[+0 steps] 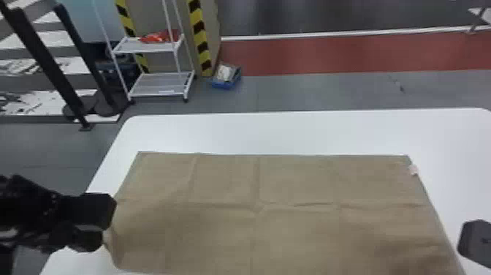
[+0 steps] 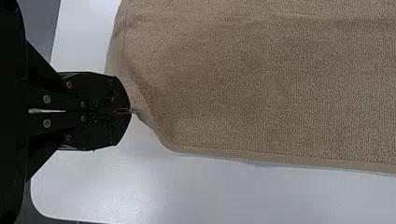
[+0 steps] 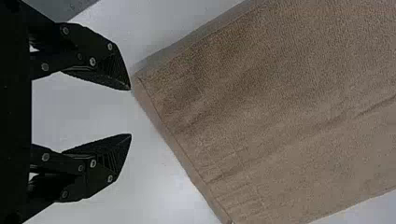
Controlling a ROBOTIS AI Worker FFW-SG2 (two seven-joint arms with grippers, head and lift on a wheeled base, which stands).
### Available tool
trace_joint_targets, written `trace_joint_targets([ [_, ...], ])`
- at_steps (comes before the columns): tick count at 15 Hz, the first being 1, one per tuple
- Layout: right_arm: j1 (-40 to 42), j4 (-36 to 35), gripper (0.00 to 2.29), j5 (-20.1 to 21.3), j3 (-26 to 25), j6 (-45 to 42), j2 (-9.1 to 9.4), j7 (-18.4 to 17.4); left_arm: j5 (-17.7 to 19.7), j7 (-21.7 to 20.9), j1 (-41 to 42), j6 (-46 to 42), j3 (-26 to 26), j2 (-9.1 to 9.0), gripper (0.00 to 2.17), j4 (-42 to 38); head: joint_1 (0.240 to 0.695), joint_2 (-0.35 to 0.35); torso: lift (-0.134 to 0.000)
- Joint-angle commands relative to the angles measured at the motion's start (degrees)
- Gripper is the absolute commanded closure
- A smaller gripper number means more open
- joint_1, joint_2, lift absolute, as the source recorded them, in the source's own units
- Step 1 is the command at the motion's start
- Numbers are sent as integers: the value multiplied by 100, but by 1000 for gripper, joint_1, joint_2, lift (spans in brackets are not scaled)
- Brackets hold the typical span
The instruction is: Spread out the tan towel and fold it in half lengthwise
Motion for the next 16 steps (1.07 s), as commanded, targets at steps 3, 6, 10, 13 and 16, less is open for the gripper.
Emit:
trace_joint_targets([
  [3,13,149,633,143,282,-25,-23,19,0,-57,-9,0,21,12,1376,61,695,153,-125],
  [6,48,105,633,151,317,10,-32,19,0,-57,-36,0,3,-5,1376,61,695,176,-125],
  [10,22,184,653,178,361,-25,-67,19,9,-57,-36,0,3,3,1376,88,695,180,-125],
  [13,-58,254,1183,169,352,-60,-58,19,17,-57,-45,0,3,-5,1376,88,695,180,-125],
  [16,-101,263,1430,72,344,-130,-67,19,17,-57,-45,0,3,-5,1376,88,695,176,-125],
])
